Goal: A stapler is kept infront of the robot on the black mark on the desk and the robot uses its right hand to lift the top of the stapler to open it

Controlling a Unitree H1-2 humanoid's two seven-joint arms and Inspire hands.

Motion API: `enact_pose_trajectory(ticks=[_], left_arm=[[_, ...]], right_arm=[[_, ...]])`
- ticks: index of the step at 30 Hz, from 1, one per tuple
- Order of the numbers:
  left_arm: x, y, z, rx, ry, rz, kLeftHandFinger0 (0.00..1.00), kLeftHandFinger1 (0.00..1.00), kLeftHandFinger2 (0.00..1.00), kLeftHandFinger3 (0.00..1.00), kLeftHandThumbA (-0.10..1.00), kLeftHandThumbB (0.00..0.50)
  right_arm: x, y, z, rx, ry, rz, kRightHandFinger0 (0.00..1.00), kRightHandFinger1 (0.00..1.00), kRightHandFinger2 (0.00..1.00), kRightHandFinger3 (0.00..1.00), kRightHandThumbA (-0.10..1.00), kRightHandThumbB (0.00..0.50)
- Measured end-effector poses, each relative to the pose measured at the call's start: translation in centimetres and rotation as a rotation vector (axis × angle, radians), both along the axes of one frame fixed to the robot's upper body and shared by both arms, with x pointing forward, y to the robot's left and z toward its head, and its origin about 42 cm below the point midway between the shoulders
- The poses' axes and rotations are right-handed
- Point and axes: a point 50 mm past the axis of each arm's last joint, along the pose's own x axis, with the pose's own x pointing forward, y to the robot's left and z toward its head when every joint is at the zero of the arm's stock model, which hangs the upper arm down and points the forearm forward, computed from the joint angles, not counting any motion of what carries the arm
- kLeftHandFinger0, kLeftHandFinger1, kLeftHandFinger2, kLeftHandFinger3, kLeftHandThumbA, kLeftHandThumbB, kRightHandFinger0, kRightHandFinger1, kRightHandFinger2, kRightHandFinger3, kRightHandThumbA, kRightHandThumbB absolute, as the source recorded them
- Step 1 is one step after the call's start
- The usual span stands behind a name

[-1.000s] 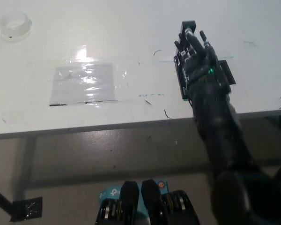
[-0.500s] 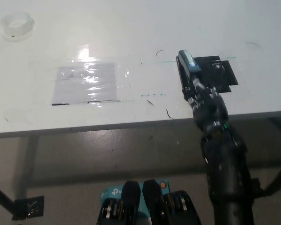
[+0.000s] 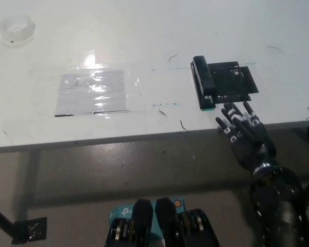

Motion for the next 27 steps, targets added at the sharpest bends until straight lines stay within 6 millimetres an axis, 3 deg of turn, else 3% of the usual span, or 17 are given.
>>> enact_pose_trajectory(ticks=[2,4,6,10,15,17,21,27], left_arm=[[0.1,0.0,0.0,0.000,-0.001,-0.001,0.41,0.47,0.58,0.76,1.00,0.266],[0.1,0.0,0.0,0.000,-0.002,-0.001,0.41,0.46,0.57,0.75,1.00,0.265],[0.1,0.0,0.1,0.000,-0.002,-0.001,0.41,0.46,0.58,0.75,1.00,0.268],[0.3,0.0,0.1,0.000,-0.005,-0.003,0.40,0.45,0.58,0.76,1.00,0.260],[0.3,0.1,0.1,0.001,-0.004,-0.003,0.44,0.50,0.61,0.77,1.00,0.247],[0.4,0.0,0.1,0.001,-0.004,-0.004,0.43,0.49,0.61,0.75,1.00,0.248],[0.7,0.0,0.2,0.000,-0.008,-0.008,0.41,0.46,0.58,0.73,1.00,0.267],[0.7,-0.1,0.1,-0.002,-0.005,-0.007,0.42,0.47,0.57,0.74,1.00,0.255]], right_arm=[[-0.2,-0.3,0.0,0.004,0.004,-0.004,0.81,0.83,0.88,1.00,0.81,0.000],[-0.7,-1.0,0.4,0.012,-0.011,-0.006,0.80,0.83,0.86,1.00,0.81,0.000],[-0.9,-1.6,0.8,0.006,-0.025,-0.011,0.66,0.72,0.78,0.95,0.76,0.000],[-1.9,-4.4,0.5,-0.077,-0.040,-0.051,0.65,0.71,0.78,0.92,0.63,0.000],[-4.1,-8.9,-2.5,-0.249,0.008,-0.121,0.59,0.65,0.72,0.86,0.60,0.000],[-4.7,-10.3,-3.6,-0.314,0.026,-0.145,0.56,0.60,0.66,0.80,0.61,0.049],[-5.6,-12.6,-5.5,-0.433,0.054,-0.179,0.52,0.57,0.62,0.75,0.65,0.091],[-6.9,-14.4,-9.4,-0.559,0.135,-0.218,0.48,0.53,0.59,0.71,0.61,0.065]])
